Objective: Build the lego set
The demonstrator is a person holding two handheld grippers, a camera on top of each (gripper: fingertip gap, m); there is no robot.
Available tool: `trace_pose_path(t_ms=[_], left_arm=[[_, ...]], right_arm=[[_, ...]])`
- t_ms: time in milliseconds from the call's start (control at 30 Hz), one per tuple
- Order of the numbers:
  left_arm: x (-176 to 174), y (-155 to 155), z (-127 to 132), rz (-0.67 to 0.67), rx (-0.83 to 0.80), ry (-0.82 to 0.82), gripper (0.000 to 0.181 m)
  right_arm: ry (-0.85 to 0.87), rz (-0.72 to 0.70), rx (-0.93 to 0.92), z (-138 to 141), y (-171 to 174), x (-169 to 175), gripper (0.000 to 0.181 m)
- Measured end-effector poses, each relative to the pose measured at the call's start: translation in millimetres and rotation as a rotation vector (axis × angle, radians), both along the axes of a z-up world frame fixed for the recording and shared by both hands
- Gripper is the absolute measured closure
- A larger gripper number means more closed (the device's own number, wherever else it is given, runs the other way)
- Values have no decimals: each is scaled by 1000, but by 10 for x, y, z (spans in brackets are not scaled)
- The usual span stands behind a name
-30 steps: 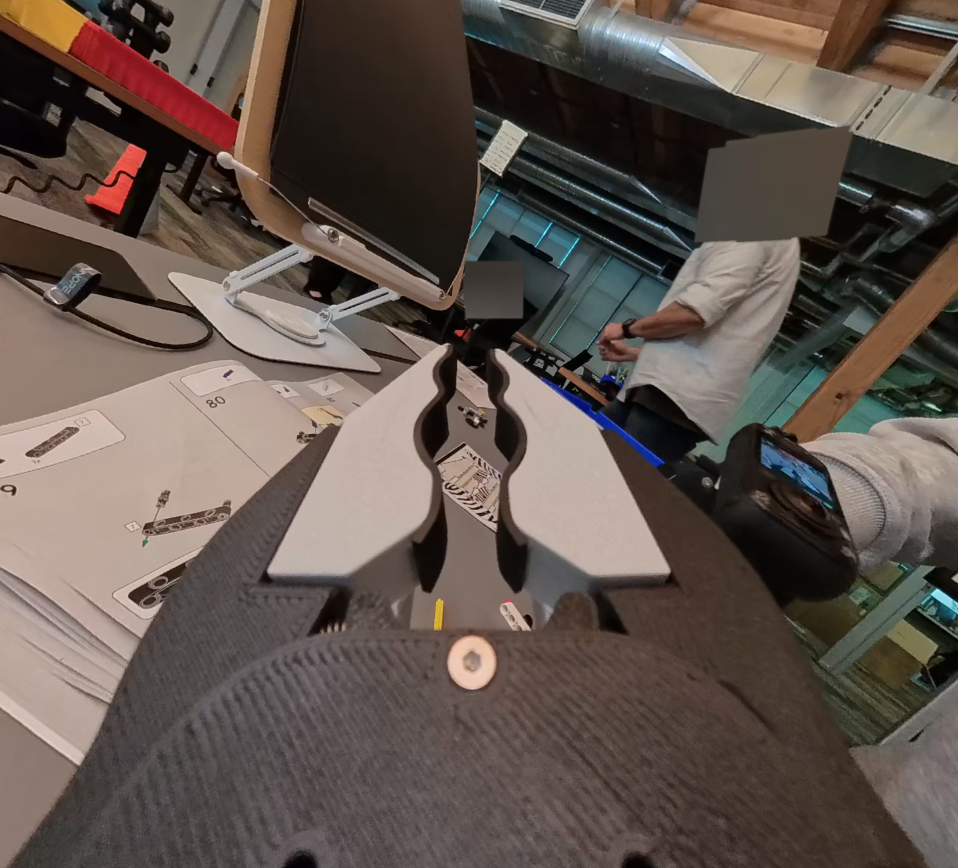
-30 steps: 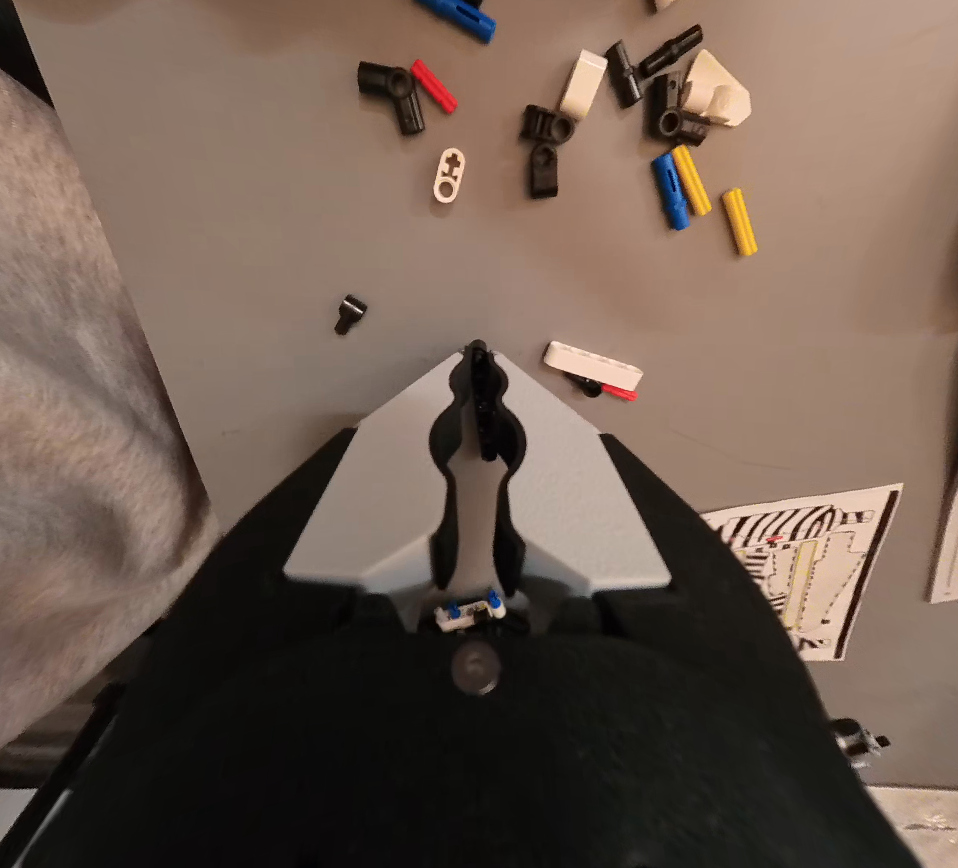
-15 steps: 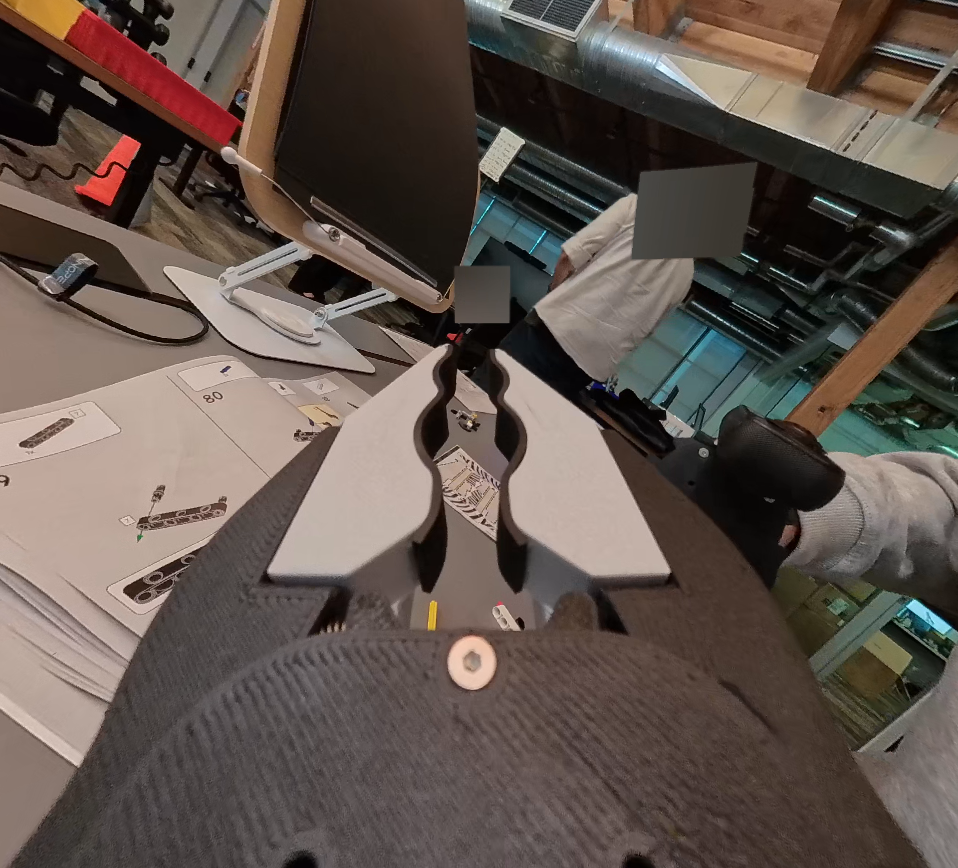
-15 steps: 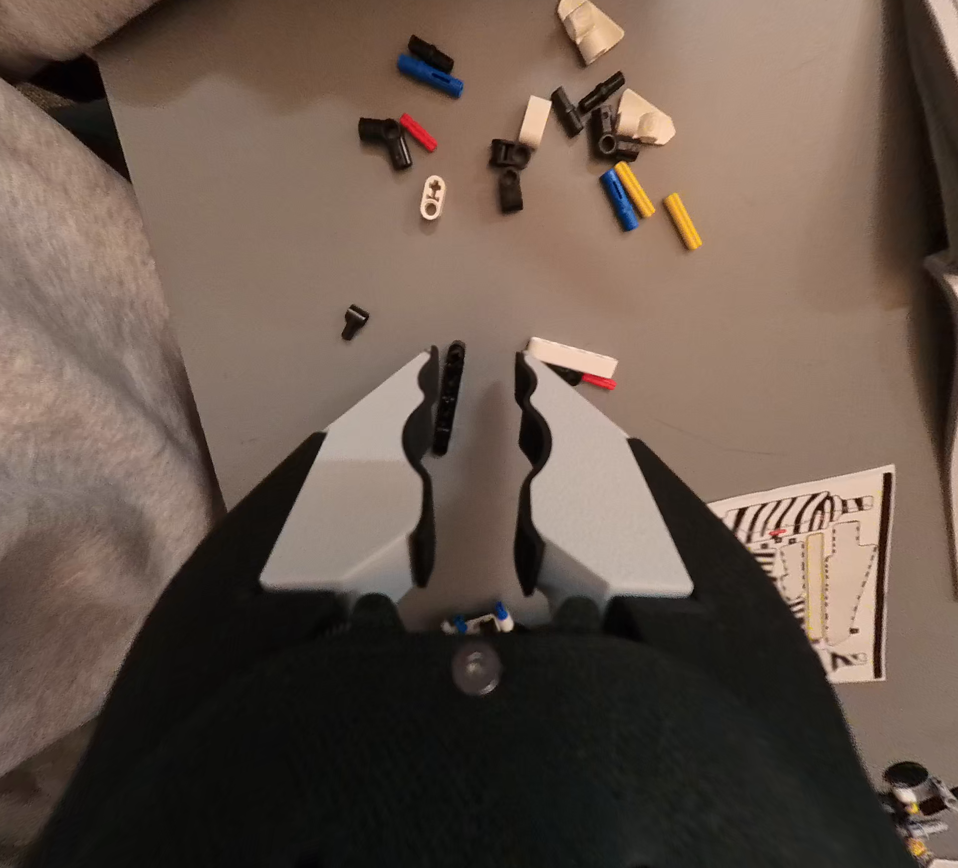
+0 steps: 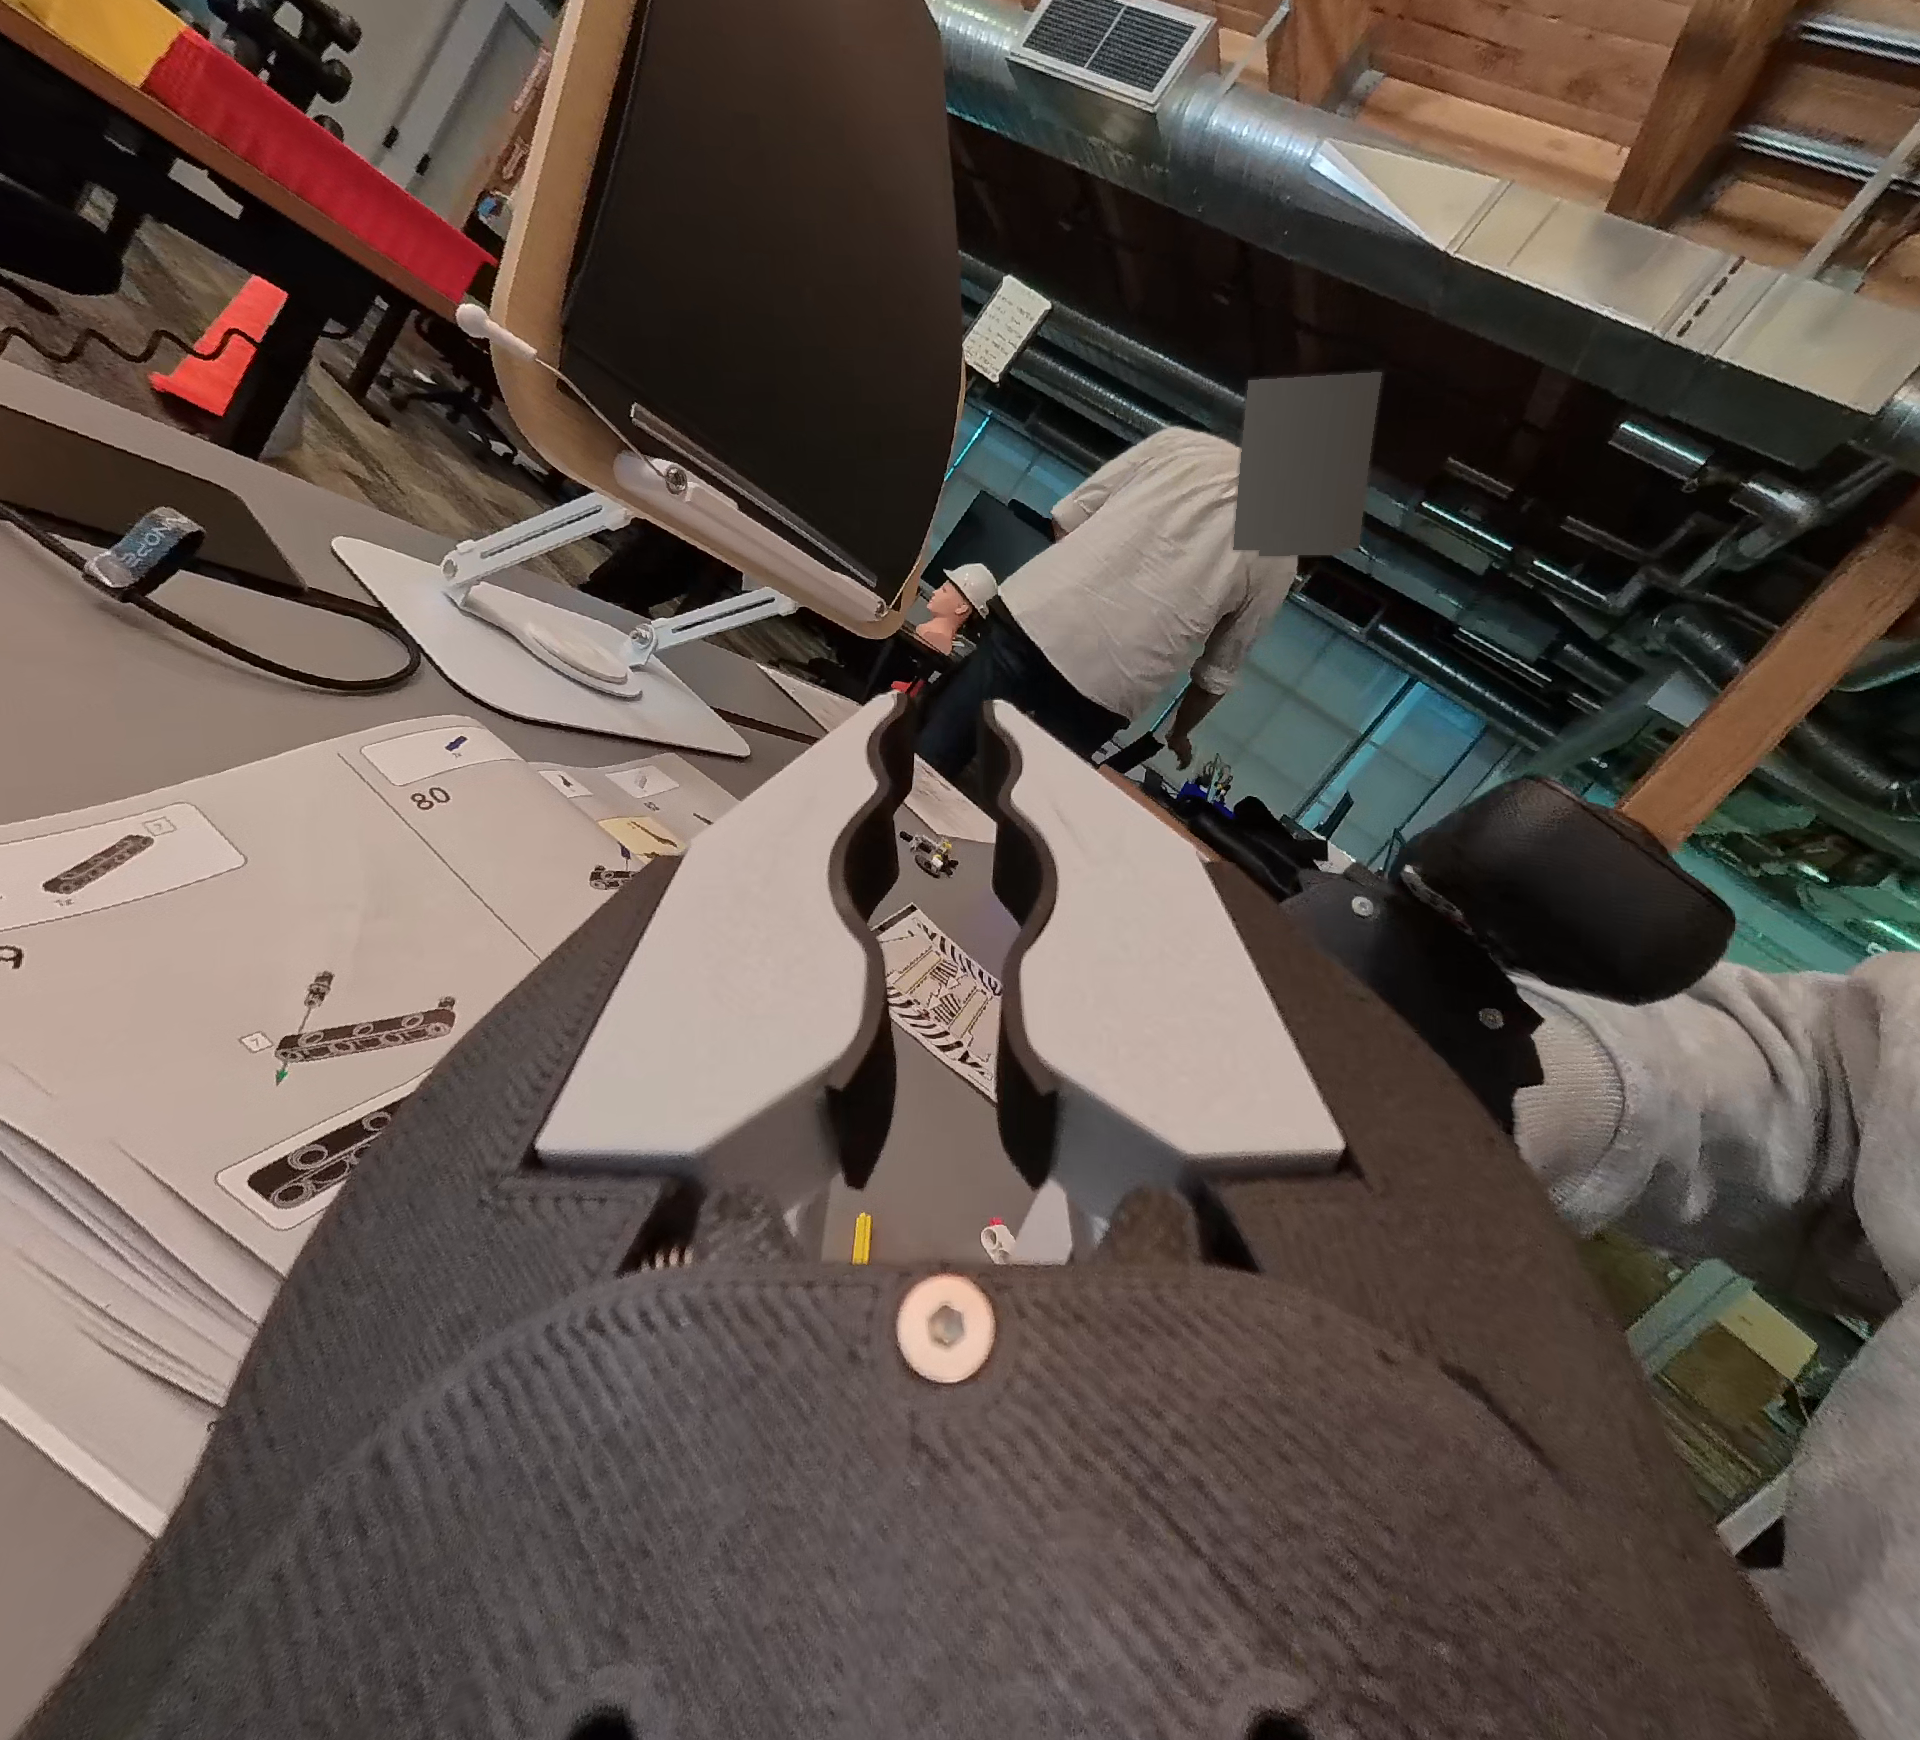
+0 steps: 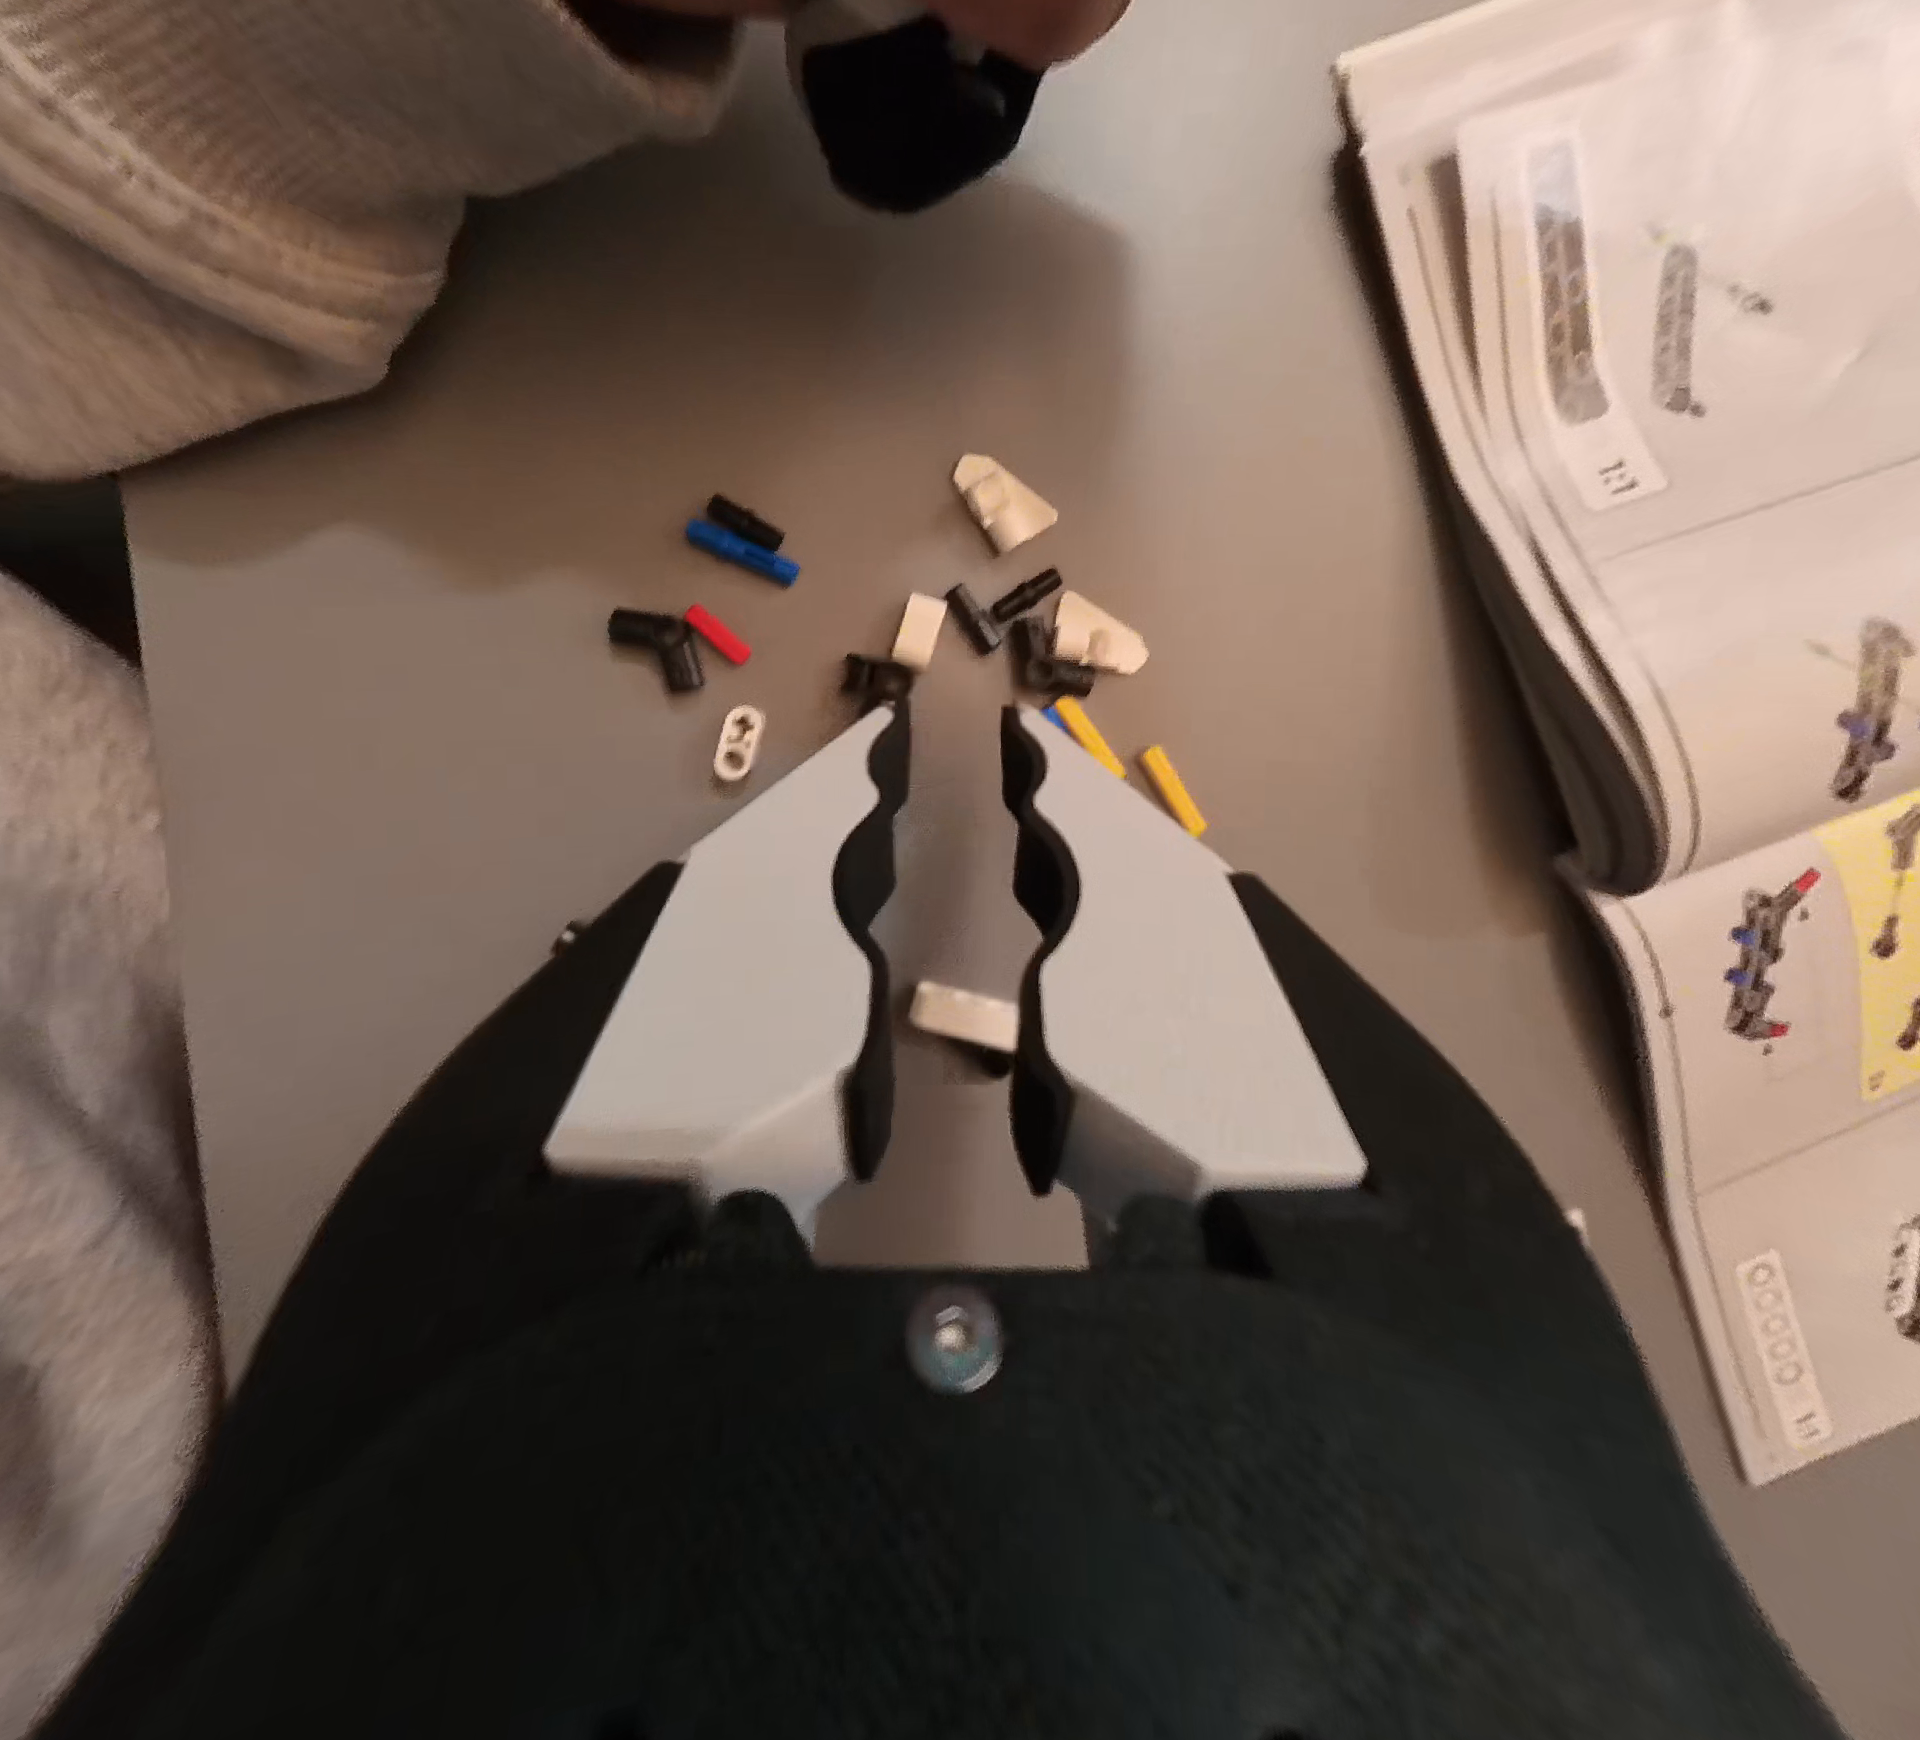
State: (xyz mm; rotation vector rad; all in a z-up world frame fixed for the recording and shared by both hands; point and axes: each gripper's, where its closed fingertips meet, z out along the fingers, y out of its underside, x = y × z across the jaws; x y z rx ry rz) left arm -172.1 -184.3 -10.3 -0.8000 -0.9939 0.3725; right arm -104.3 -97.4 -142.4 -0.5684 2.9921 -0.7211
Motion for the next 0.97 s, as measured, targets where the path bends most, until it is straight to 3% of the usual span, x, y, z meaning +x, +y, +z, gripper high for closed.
trace_pose_path(t_ms=[333, 667, 833, 967], left_arm=[[1, -9, -1, -1, 12, -2, 172], [-8, -15, -16, 11, -6, -11, 172], [11, -38, 13, 21, -2, 7, 172], [9, -55, 22, 56, -36, 10, 171]], right_arm=[[-8, -13, -17, -140, -308, -38, 170], [-91, -89, 30, -246, -313, -101, 180], [-152, -171, -159, 146, -407, -204, 180], [-425, -320, -435, 787, -424, -337, 179]])
